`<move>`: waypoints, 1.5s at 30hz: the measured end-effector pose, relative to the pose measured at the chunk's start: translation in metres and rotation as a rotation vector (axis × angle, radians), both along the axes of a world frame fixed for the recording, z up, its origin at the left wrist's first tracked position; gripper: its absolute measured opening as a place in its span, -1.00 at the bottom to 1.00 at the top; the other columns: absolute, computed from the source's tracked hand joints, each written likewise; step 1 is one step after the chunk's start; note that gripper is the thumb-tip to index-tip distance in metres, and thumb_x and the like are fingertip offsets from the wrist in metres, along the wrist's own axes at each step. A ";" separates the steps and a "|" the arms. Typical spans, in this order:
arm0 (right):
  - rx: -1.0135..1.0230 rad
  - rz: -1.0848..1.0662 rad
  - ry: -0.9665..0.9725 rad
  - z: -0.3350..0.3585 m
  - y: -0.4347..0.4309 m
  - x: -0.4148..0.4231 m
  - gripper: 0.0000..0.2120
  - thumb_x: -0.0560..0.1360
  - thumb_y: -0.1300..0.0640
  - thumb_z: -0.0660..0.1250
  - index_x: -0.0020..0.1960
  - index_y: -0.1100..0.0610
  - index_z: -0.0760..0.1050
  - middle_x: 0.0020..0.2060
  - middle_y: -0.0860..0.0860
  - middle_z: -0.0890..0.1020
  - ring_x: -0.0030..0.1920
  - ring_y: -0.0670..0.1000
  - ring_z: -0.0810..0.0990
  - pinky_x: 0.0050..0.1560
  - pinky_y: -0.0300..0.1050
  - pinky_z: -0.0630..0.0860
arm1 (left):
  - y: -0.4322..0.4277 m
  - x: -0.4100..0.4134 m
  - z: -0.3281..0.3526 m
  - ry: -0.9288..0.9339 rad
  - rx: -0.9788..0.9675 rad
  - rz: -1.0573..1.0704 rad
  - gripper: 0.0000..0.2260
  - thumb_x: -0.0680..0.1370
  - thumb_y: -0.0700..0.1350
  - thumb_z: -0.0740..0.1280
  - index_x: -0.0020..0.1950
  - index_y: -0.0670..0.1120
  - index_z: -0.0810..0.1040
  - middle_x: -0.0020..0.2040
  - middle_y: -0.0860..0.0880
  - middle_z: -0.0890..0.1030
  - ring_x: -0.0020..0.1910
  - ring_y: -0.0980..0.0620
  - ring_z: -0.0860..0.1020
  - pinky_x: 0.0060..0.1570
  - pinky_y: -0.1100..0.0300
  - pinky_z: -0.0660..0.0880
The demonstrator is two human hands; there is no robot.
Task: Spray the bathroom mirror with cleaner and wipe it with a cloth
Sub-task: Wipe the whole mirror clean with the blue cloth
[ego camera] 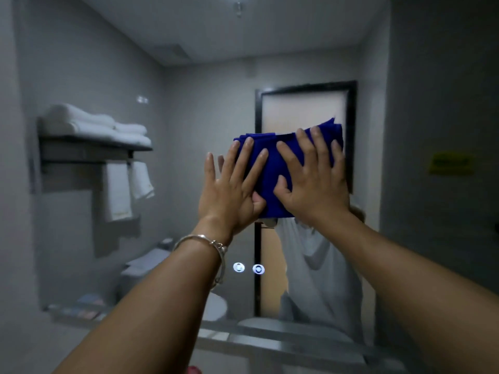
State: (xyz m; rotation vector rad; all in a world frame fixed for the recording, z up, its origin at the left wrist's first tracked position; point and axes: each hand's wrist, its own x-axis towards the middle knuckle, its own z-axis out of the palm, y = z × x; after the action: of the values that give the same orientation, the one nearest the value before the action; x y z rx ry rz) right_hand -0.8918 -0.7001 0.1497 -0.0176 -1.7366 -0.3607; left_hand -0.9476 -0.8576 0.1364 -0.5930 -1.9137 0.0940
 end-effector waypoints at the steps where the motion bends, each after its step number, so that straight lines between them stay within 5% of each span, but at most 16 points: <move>1: -0.002 0.002 -0.006 0.002 -0.017 -0.010 -0.43 0.43 -0.08 0.08 0.40 0.08 0.31 0.40 0.21 0.36 0.43 0.19 0.16 0.41 0.19 0.01 | -0.016 -0.013 0.000 0.021 0.005 -0.022 -0.39 0.45 0.06 -0.24 0.43 -0.02 -0.44 0.49 -0.11 -0.31 0.53 -0.12 -0.17 0.41 -0.27 -0.10; 8: -0.004 0.047 -0.071 0.047 -0.140 -0.075 -0.42 0.43 -0.10 0.08 0.40 0.08 0.36 0.42 0.19 0.35 0.46 0.21 0.19 0.42 0.26 0.08 | -0.141 -0.082 0.041 0.100 -0.007 -0.004 -0.41 0.48 0.07 -0.23 0.45 -0.04 -0.37 0.55 -0.15 -0.14 0.53 -0.13 -0.08 0.39 -0.30 0.00; 13: -0.013 0.050 -0.043 0.069 -0.202 -0.116 -0.42 0.42 -0.11 0.07 0.40 0.06 0.37 0.42 0.17 0.35 0.47 0.21 0.21 0.42 0.24 0.06 | -0.203 -0.122 0.064 0.101 0.030 -0.052 -0.39 0.48 0.04 -0.06 0.51 -0.08 -0.11 0.54 -0.20 0.08 0.50 -0.18 0.12 0.29 -0.38 0.20; 20: 0.007 0.042 -0.025 0.071 -0.209 -0.122 -0.44 0.45 -0.08 0.12 0.42 0.04 0.34 0.45 0.15 0.30 0.49 0.19 0.16 0.45 0.20 0.01 | -0.203 -0.123 0.060 0.006 0.127 -0.120 -0.36 0.45 0.06 -0.12 0.52 -0.07 -0.16 0.56 -0.17 -0.05 0.53 -0.16 -0.03 0.38 -0.32 0.04; 27: -0.027 0.022 -0.045 0.061 -0.208 -0.121 -0.44 0.50 -0.07 -0.01 0.46 0.02 0.30 0.47 0.13 0.29 0.50 0.17 0.15 0.44 0.16 0.01 | -0.184 -0.104 0.065 0.080 0.163 -0.175 -0.40 0.48 0.03 -0.03 0.44 -0.27 0.25 0.48 -0.30 0.20 0.48 -0.25 0.14 0.40 -0.23 0.07; 36: -0.019 0.093 0.038 0.010 -0.207 -0.123 -0.46 0.49 -0.04 0.08 0.44 0.05 0.32 0.44 0.16 0.34 0.47 0.17 0.18 0.42 0.16 0.02 | -0.170 -0.132 0.000 0.207 0.237 -0.380 -0.47 0.60 -0.03 -0.01 0.51 -0.24 0.02 0.52 -0.20 0.07 0.51 -0.13 0.05 0.46 -0.10 0.03; 45: 0.091 0.063 -0.103 -0.110 -0.215 -0.122 -0.47 0.47 -0.06 0.18 0.43 0.01 0.28 0.45 0.11 0.28 0.47 0.13 0.19 0.42 0.13 0.10 | -0.193 -0.127 -0.136 0.048 0.155 -0.276 -0.39 0.55 -0.03 0.04 0.54 -0.20 -0.05 0.55 -0.19 -0.04 0.52 -0.16 0.00 0.46 -0.10 0.00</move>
State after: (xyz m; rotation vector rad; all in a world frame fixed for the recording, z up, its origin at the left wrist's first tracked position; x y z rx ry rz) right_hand -1.0138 -0.9150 0.0394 0.1233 -1.8163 -0.4004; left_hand -1.0743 -1.0509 0.0003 -0.7364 -1.7571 -0.2132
